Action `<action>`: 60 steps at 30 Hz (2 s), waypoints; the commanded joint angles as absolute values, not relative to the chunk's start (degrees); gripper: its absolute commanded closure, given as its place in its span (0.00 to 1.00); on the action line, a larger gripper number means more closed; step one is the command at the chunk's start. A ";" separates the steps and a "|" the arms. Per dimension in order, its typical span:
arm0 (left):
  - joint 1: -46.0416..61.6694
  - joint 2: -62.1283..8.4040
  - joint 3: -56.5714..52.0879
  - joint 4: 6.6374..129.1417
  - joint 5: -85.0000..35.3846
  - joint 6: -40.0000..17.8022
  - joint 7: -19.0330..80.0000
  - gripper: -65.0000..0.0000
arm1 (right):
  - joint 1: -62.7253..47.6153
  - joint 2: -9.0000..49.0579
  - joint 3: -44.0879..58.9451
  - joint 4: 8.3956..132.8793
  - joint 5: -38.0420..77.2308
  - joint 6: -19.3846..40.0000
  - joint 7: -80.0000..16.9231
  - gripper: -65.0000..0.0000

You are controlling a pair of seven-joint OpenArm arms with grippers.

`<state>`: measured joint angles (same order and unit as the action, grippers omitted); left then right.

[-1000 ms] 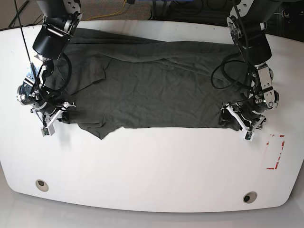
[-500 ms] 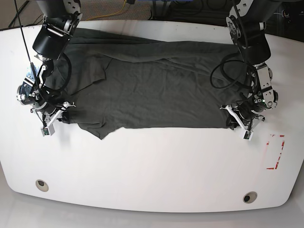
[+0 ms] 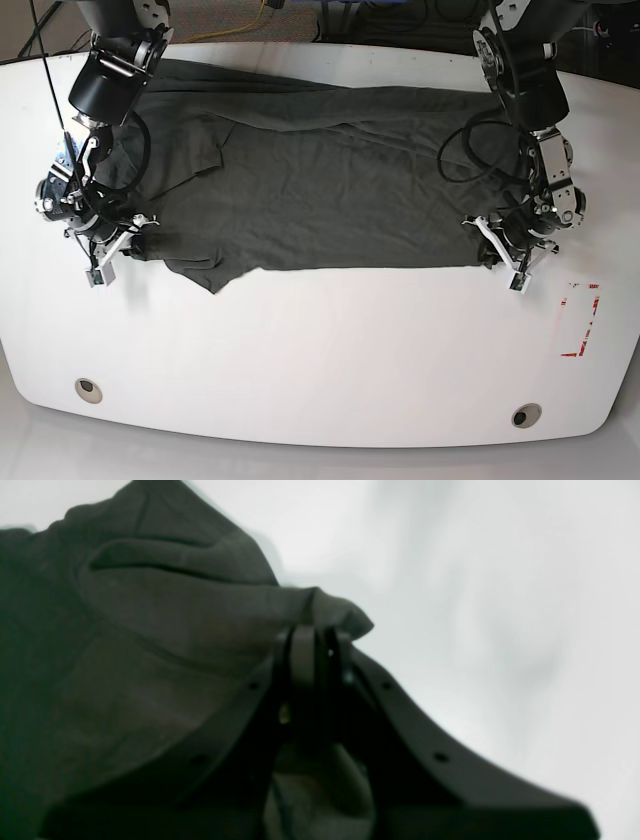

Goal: Layout the t-shirt on the table in an organized manner, then fold the t-shirt properly
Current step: 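Adjust both grippers' grip on the hem-side edge corners, then lift the hem-side edge with both grippers and fold it toward the collar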

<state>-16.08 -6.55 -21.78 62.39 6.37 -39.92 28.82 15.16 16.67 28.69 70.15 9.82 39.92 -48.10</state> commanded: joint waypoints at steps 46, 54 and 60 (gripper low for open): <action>0.31 -6.11 -21.58 100.44 5.58 -40.00 50.33 0.96 | -5.32 13.85 31.96 112.04 10.59 40.00 -68.97 0.96; 5.23 -6.20 -21.58 100.44 5.58 -40.00 50.33 0.96 | -9.36 13.76 31.69 112.04 10.59 40.00 -70.55 0.96; 9.80 -6.46 -21.67 100.53 5.67 -40.00 50.33 0.96 | -13.05 13.23 31.69 111.96 10.59 40.00 -70.46 0.96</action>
<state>9.13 -5.65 -21.34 99.31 5.28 -40.45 50.65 -12.53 12.73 31.40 110.96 11.16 40.10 -70.74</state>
